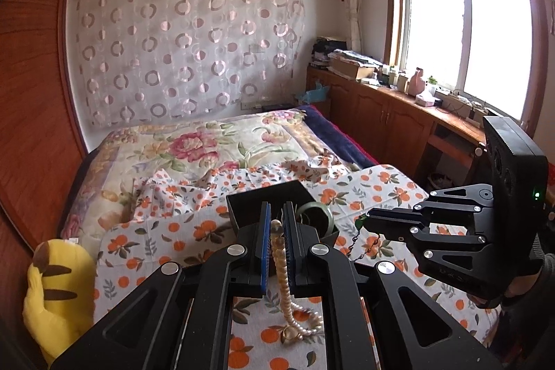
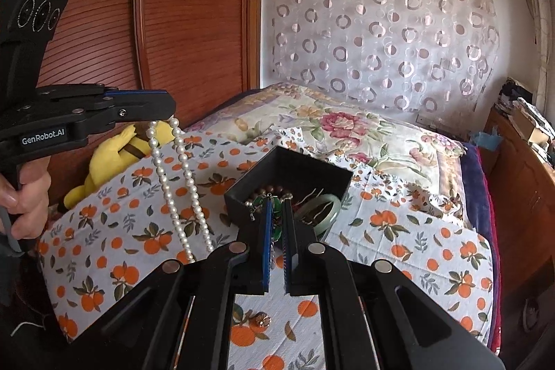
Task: Organize jewelry
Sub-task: 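Carry the pearls and pendant chain over the black box and open both tools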
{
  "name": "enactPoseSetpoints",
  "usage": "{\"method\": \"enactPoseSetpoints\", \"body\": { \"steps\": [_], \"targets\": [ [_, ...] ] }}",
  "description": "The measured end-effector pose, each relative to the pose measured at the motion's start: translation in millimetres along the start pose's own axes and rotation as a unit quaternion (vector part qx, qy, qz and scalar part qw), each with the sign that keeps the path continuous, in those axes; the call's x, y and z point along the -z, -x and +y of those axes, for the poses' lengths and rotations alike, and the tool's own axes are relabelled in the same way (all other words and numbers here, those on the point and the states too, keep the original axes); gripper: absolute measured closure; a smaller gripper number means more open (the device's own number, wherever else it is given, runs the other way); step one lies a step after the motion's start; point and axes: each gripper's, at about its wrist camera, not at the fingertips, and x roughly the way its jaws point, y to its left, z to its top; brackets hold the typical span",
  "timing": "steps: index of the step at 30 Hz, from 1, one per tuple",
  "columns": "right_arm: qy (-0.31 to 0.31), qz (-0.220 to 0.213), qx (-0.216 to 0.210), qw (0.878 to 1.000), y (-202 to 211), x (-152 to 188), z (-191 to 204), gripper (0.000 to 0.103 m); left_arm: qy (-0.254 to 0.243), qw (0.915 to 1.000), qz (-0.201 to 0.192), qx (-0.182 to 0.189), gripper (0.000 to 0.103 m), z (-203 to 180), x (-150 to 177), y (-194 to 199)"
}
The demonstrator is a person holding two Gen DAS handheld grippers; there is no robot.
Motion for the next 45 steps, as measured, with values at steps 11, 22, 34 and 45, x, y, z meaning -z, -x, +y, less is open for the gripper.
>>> {"method": "enactPoseSetpoints", "body": {
  "steps": [11, 22, 34, 45],
  "targets": [
    [0.0, -0.024, -0.009, 1.0, -3, -23, -14, 0.096, 0.001, 0.9996, -0.027, 0.005, 0.097, 1, -43, 1],
    [-0.006, -0.037, -0.028, 0.999, -31, -49, -38, 0.096, -0.007, 0.9991, -0.042, 0.001, 0.097, 3, -91, -21],
    [-0.023, -0.012, -0.054, 0.998, -85, -31, -56, 0.096, -0.011, 0.999, -0.042, 0.009, 0.102, 6, -113, -57],
    [-0.031, 0.016, -0.058, 0.998, -102, -20, -57, 0.089, 0.013, 0.9997, 0.021, 0.002, 0.103, 26, -63, -101]
  ]
}}
